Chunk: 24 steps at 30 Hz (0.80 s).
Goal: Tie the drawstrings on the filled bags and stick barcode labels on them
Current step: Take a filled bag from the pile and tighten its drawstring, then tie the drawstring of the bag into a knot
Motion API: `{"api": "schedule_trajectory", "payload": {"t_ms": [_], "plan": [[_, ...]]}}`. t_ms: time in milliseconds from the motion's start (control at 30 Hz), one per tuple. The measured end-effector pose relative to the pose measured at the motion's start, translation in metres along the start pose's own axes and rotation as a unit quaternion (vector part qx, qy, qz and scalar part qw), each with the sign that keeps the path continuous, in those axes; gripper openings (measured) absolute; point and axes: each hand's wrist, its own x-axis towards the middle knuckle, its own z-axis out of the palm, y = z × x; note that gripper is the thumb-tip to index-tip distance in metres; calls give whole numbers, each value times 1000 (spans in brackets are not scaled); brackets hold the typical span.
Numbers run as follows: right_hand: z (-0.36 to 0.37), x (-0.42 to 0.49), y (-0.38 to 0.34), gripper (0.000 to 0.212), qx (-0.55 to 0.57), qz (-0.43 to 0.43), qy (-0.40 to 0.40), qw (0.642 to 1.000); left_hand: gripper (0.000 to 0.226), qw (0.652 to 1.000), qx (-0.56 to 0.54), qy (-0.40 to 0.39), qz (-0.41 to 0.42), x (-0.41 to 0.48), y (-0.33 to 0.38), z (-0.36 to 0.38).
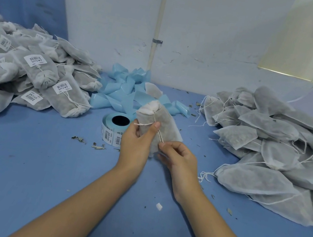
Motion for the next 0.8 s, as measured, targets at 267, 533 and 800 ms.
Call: {"api": "schedule_trajectory", "payload": {"t_ms": [267,533,800], "plan": [[1,1,10,18,-224,-62,0,973,15,993,87,-31,69,3,13,-8],[-2,7,14,14,-308,-61,-1,950,37,957,250,-112,93,12,15,-47],[-4,5,14,17,-299,-72,-13,951,45,909,375,-111,147,18,2,-63]]}}
